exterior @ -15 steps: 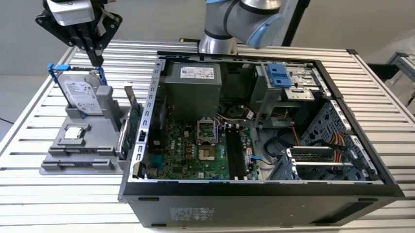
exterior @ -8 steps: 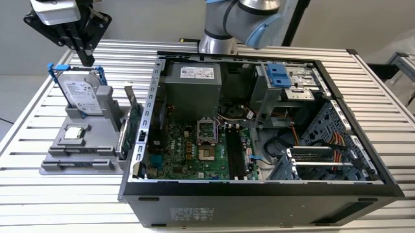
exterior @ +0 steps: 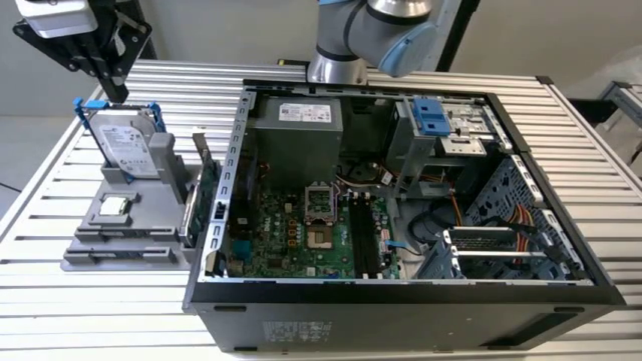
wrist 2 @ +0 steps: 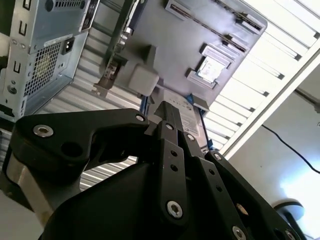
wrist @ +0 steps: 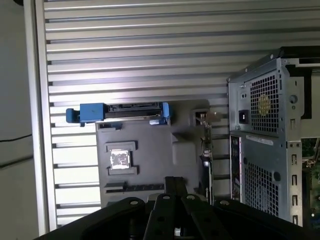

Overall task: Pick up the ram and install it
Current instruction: 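Reach for the ram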

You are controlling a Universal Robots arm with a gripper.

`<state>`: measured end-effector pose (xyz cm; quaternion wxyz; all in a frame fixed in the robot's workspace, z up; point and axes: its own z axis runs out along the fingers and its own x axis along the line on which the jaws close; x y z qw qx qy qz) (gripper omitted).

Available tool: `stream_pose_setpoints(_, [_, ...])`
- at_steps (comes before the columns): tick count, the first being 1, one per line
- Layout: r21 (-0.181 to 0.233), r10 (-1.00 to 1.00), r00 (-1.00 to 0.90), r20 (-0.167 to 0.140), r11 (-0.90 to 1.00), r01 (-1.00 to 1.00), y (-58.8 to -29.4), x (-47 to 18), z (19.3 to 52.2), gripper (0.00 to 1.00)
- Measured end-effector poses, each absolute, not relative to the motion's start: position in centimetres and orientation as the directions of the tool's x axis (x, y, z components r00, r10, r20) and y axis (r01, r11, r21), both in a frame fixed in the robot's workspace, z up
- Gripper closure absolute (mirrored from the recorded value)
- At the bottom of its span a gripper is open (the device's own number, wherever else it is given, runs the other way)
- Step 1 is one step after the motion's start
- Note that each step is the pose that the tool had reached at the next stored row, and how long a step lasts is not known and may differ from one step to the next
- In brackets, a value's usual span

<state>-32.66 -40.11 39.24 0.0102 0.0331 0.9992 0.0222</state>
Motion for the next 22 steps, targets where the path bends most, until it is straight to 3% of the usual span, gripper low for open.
stream_pose_setpoints(22, [0.045,0.061,-0.998,-0.019,0.997,0.06,-41.1,-34.2,39.2,1.0])
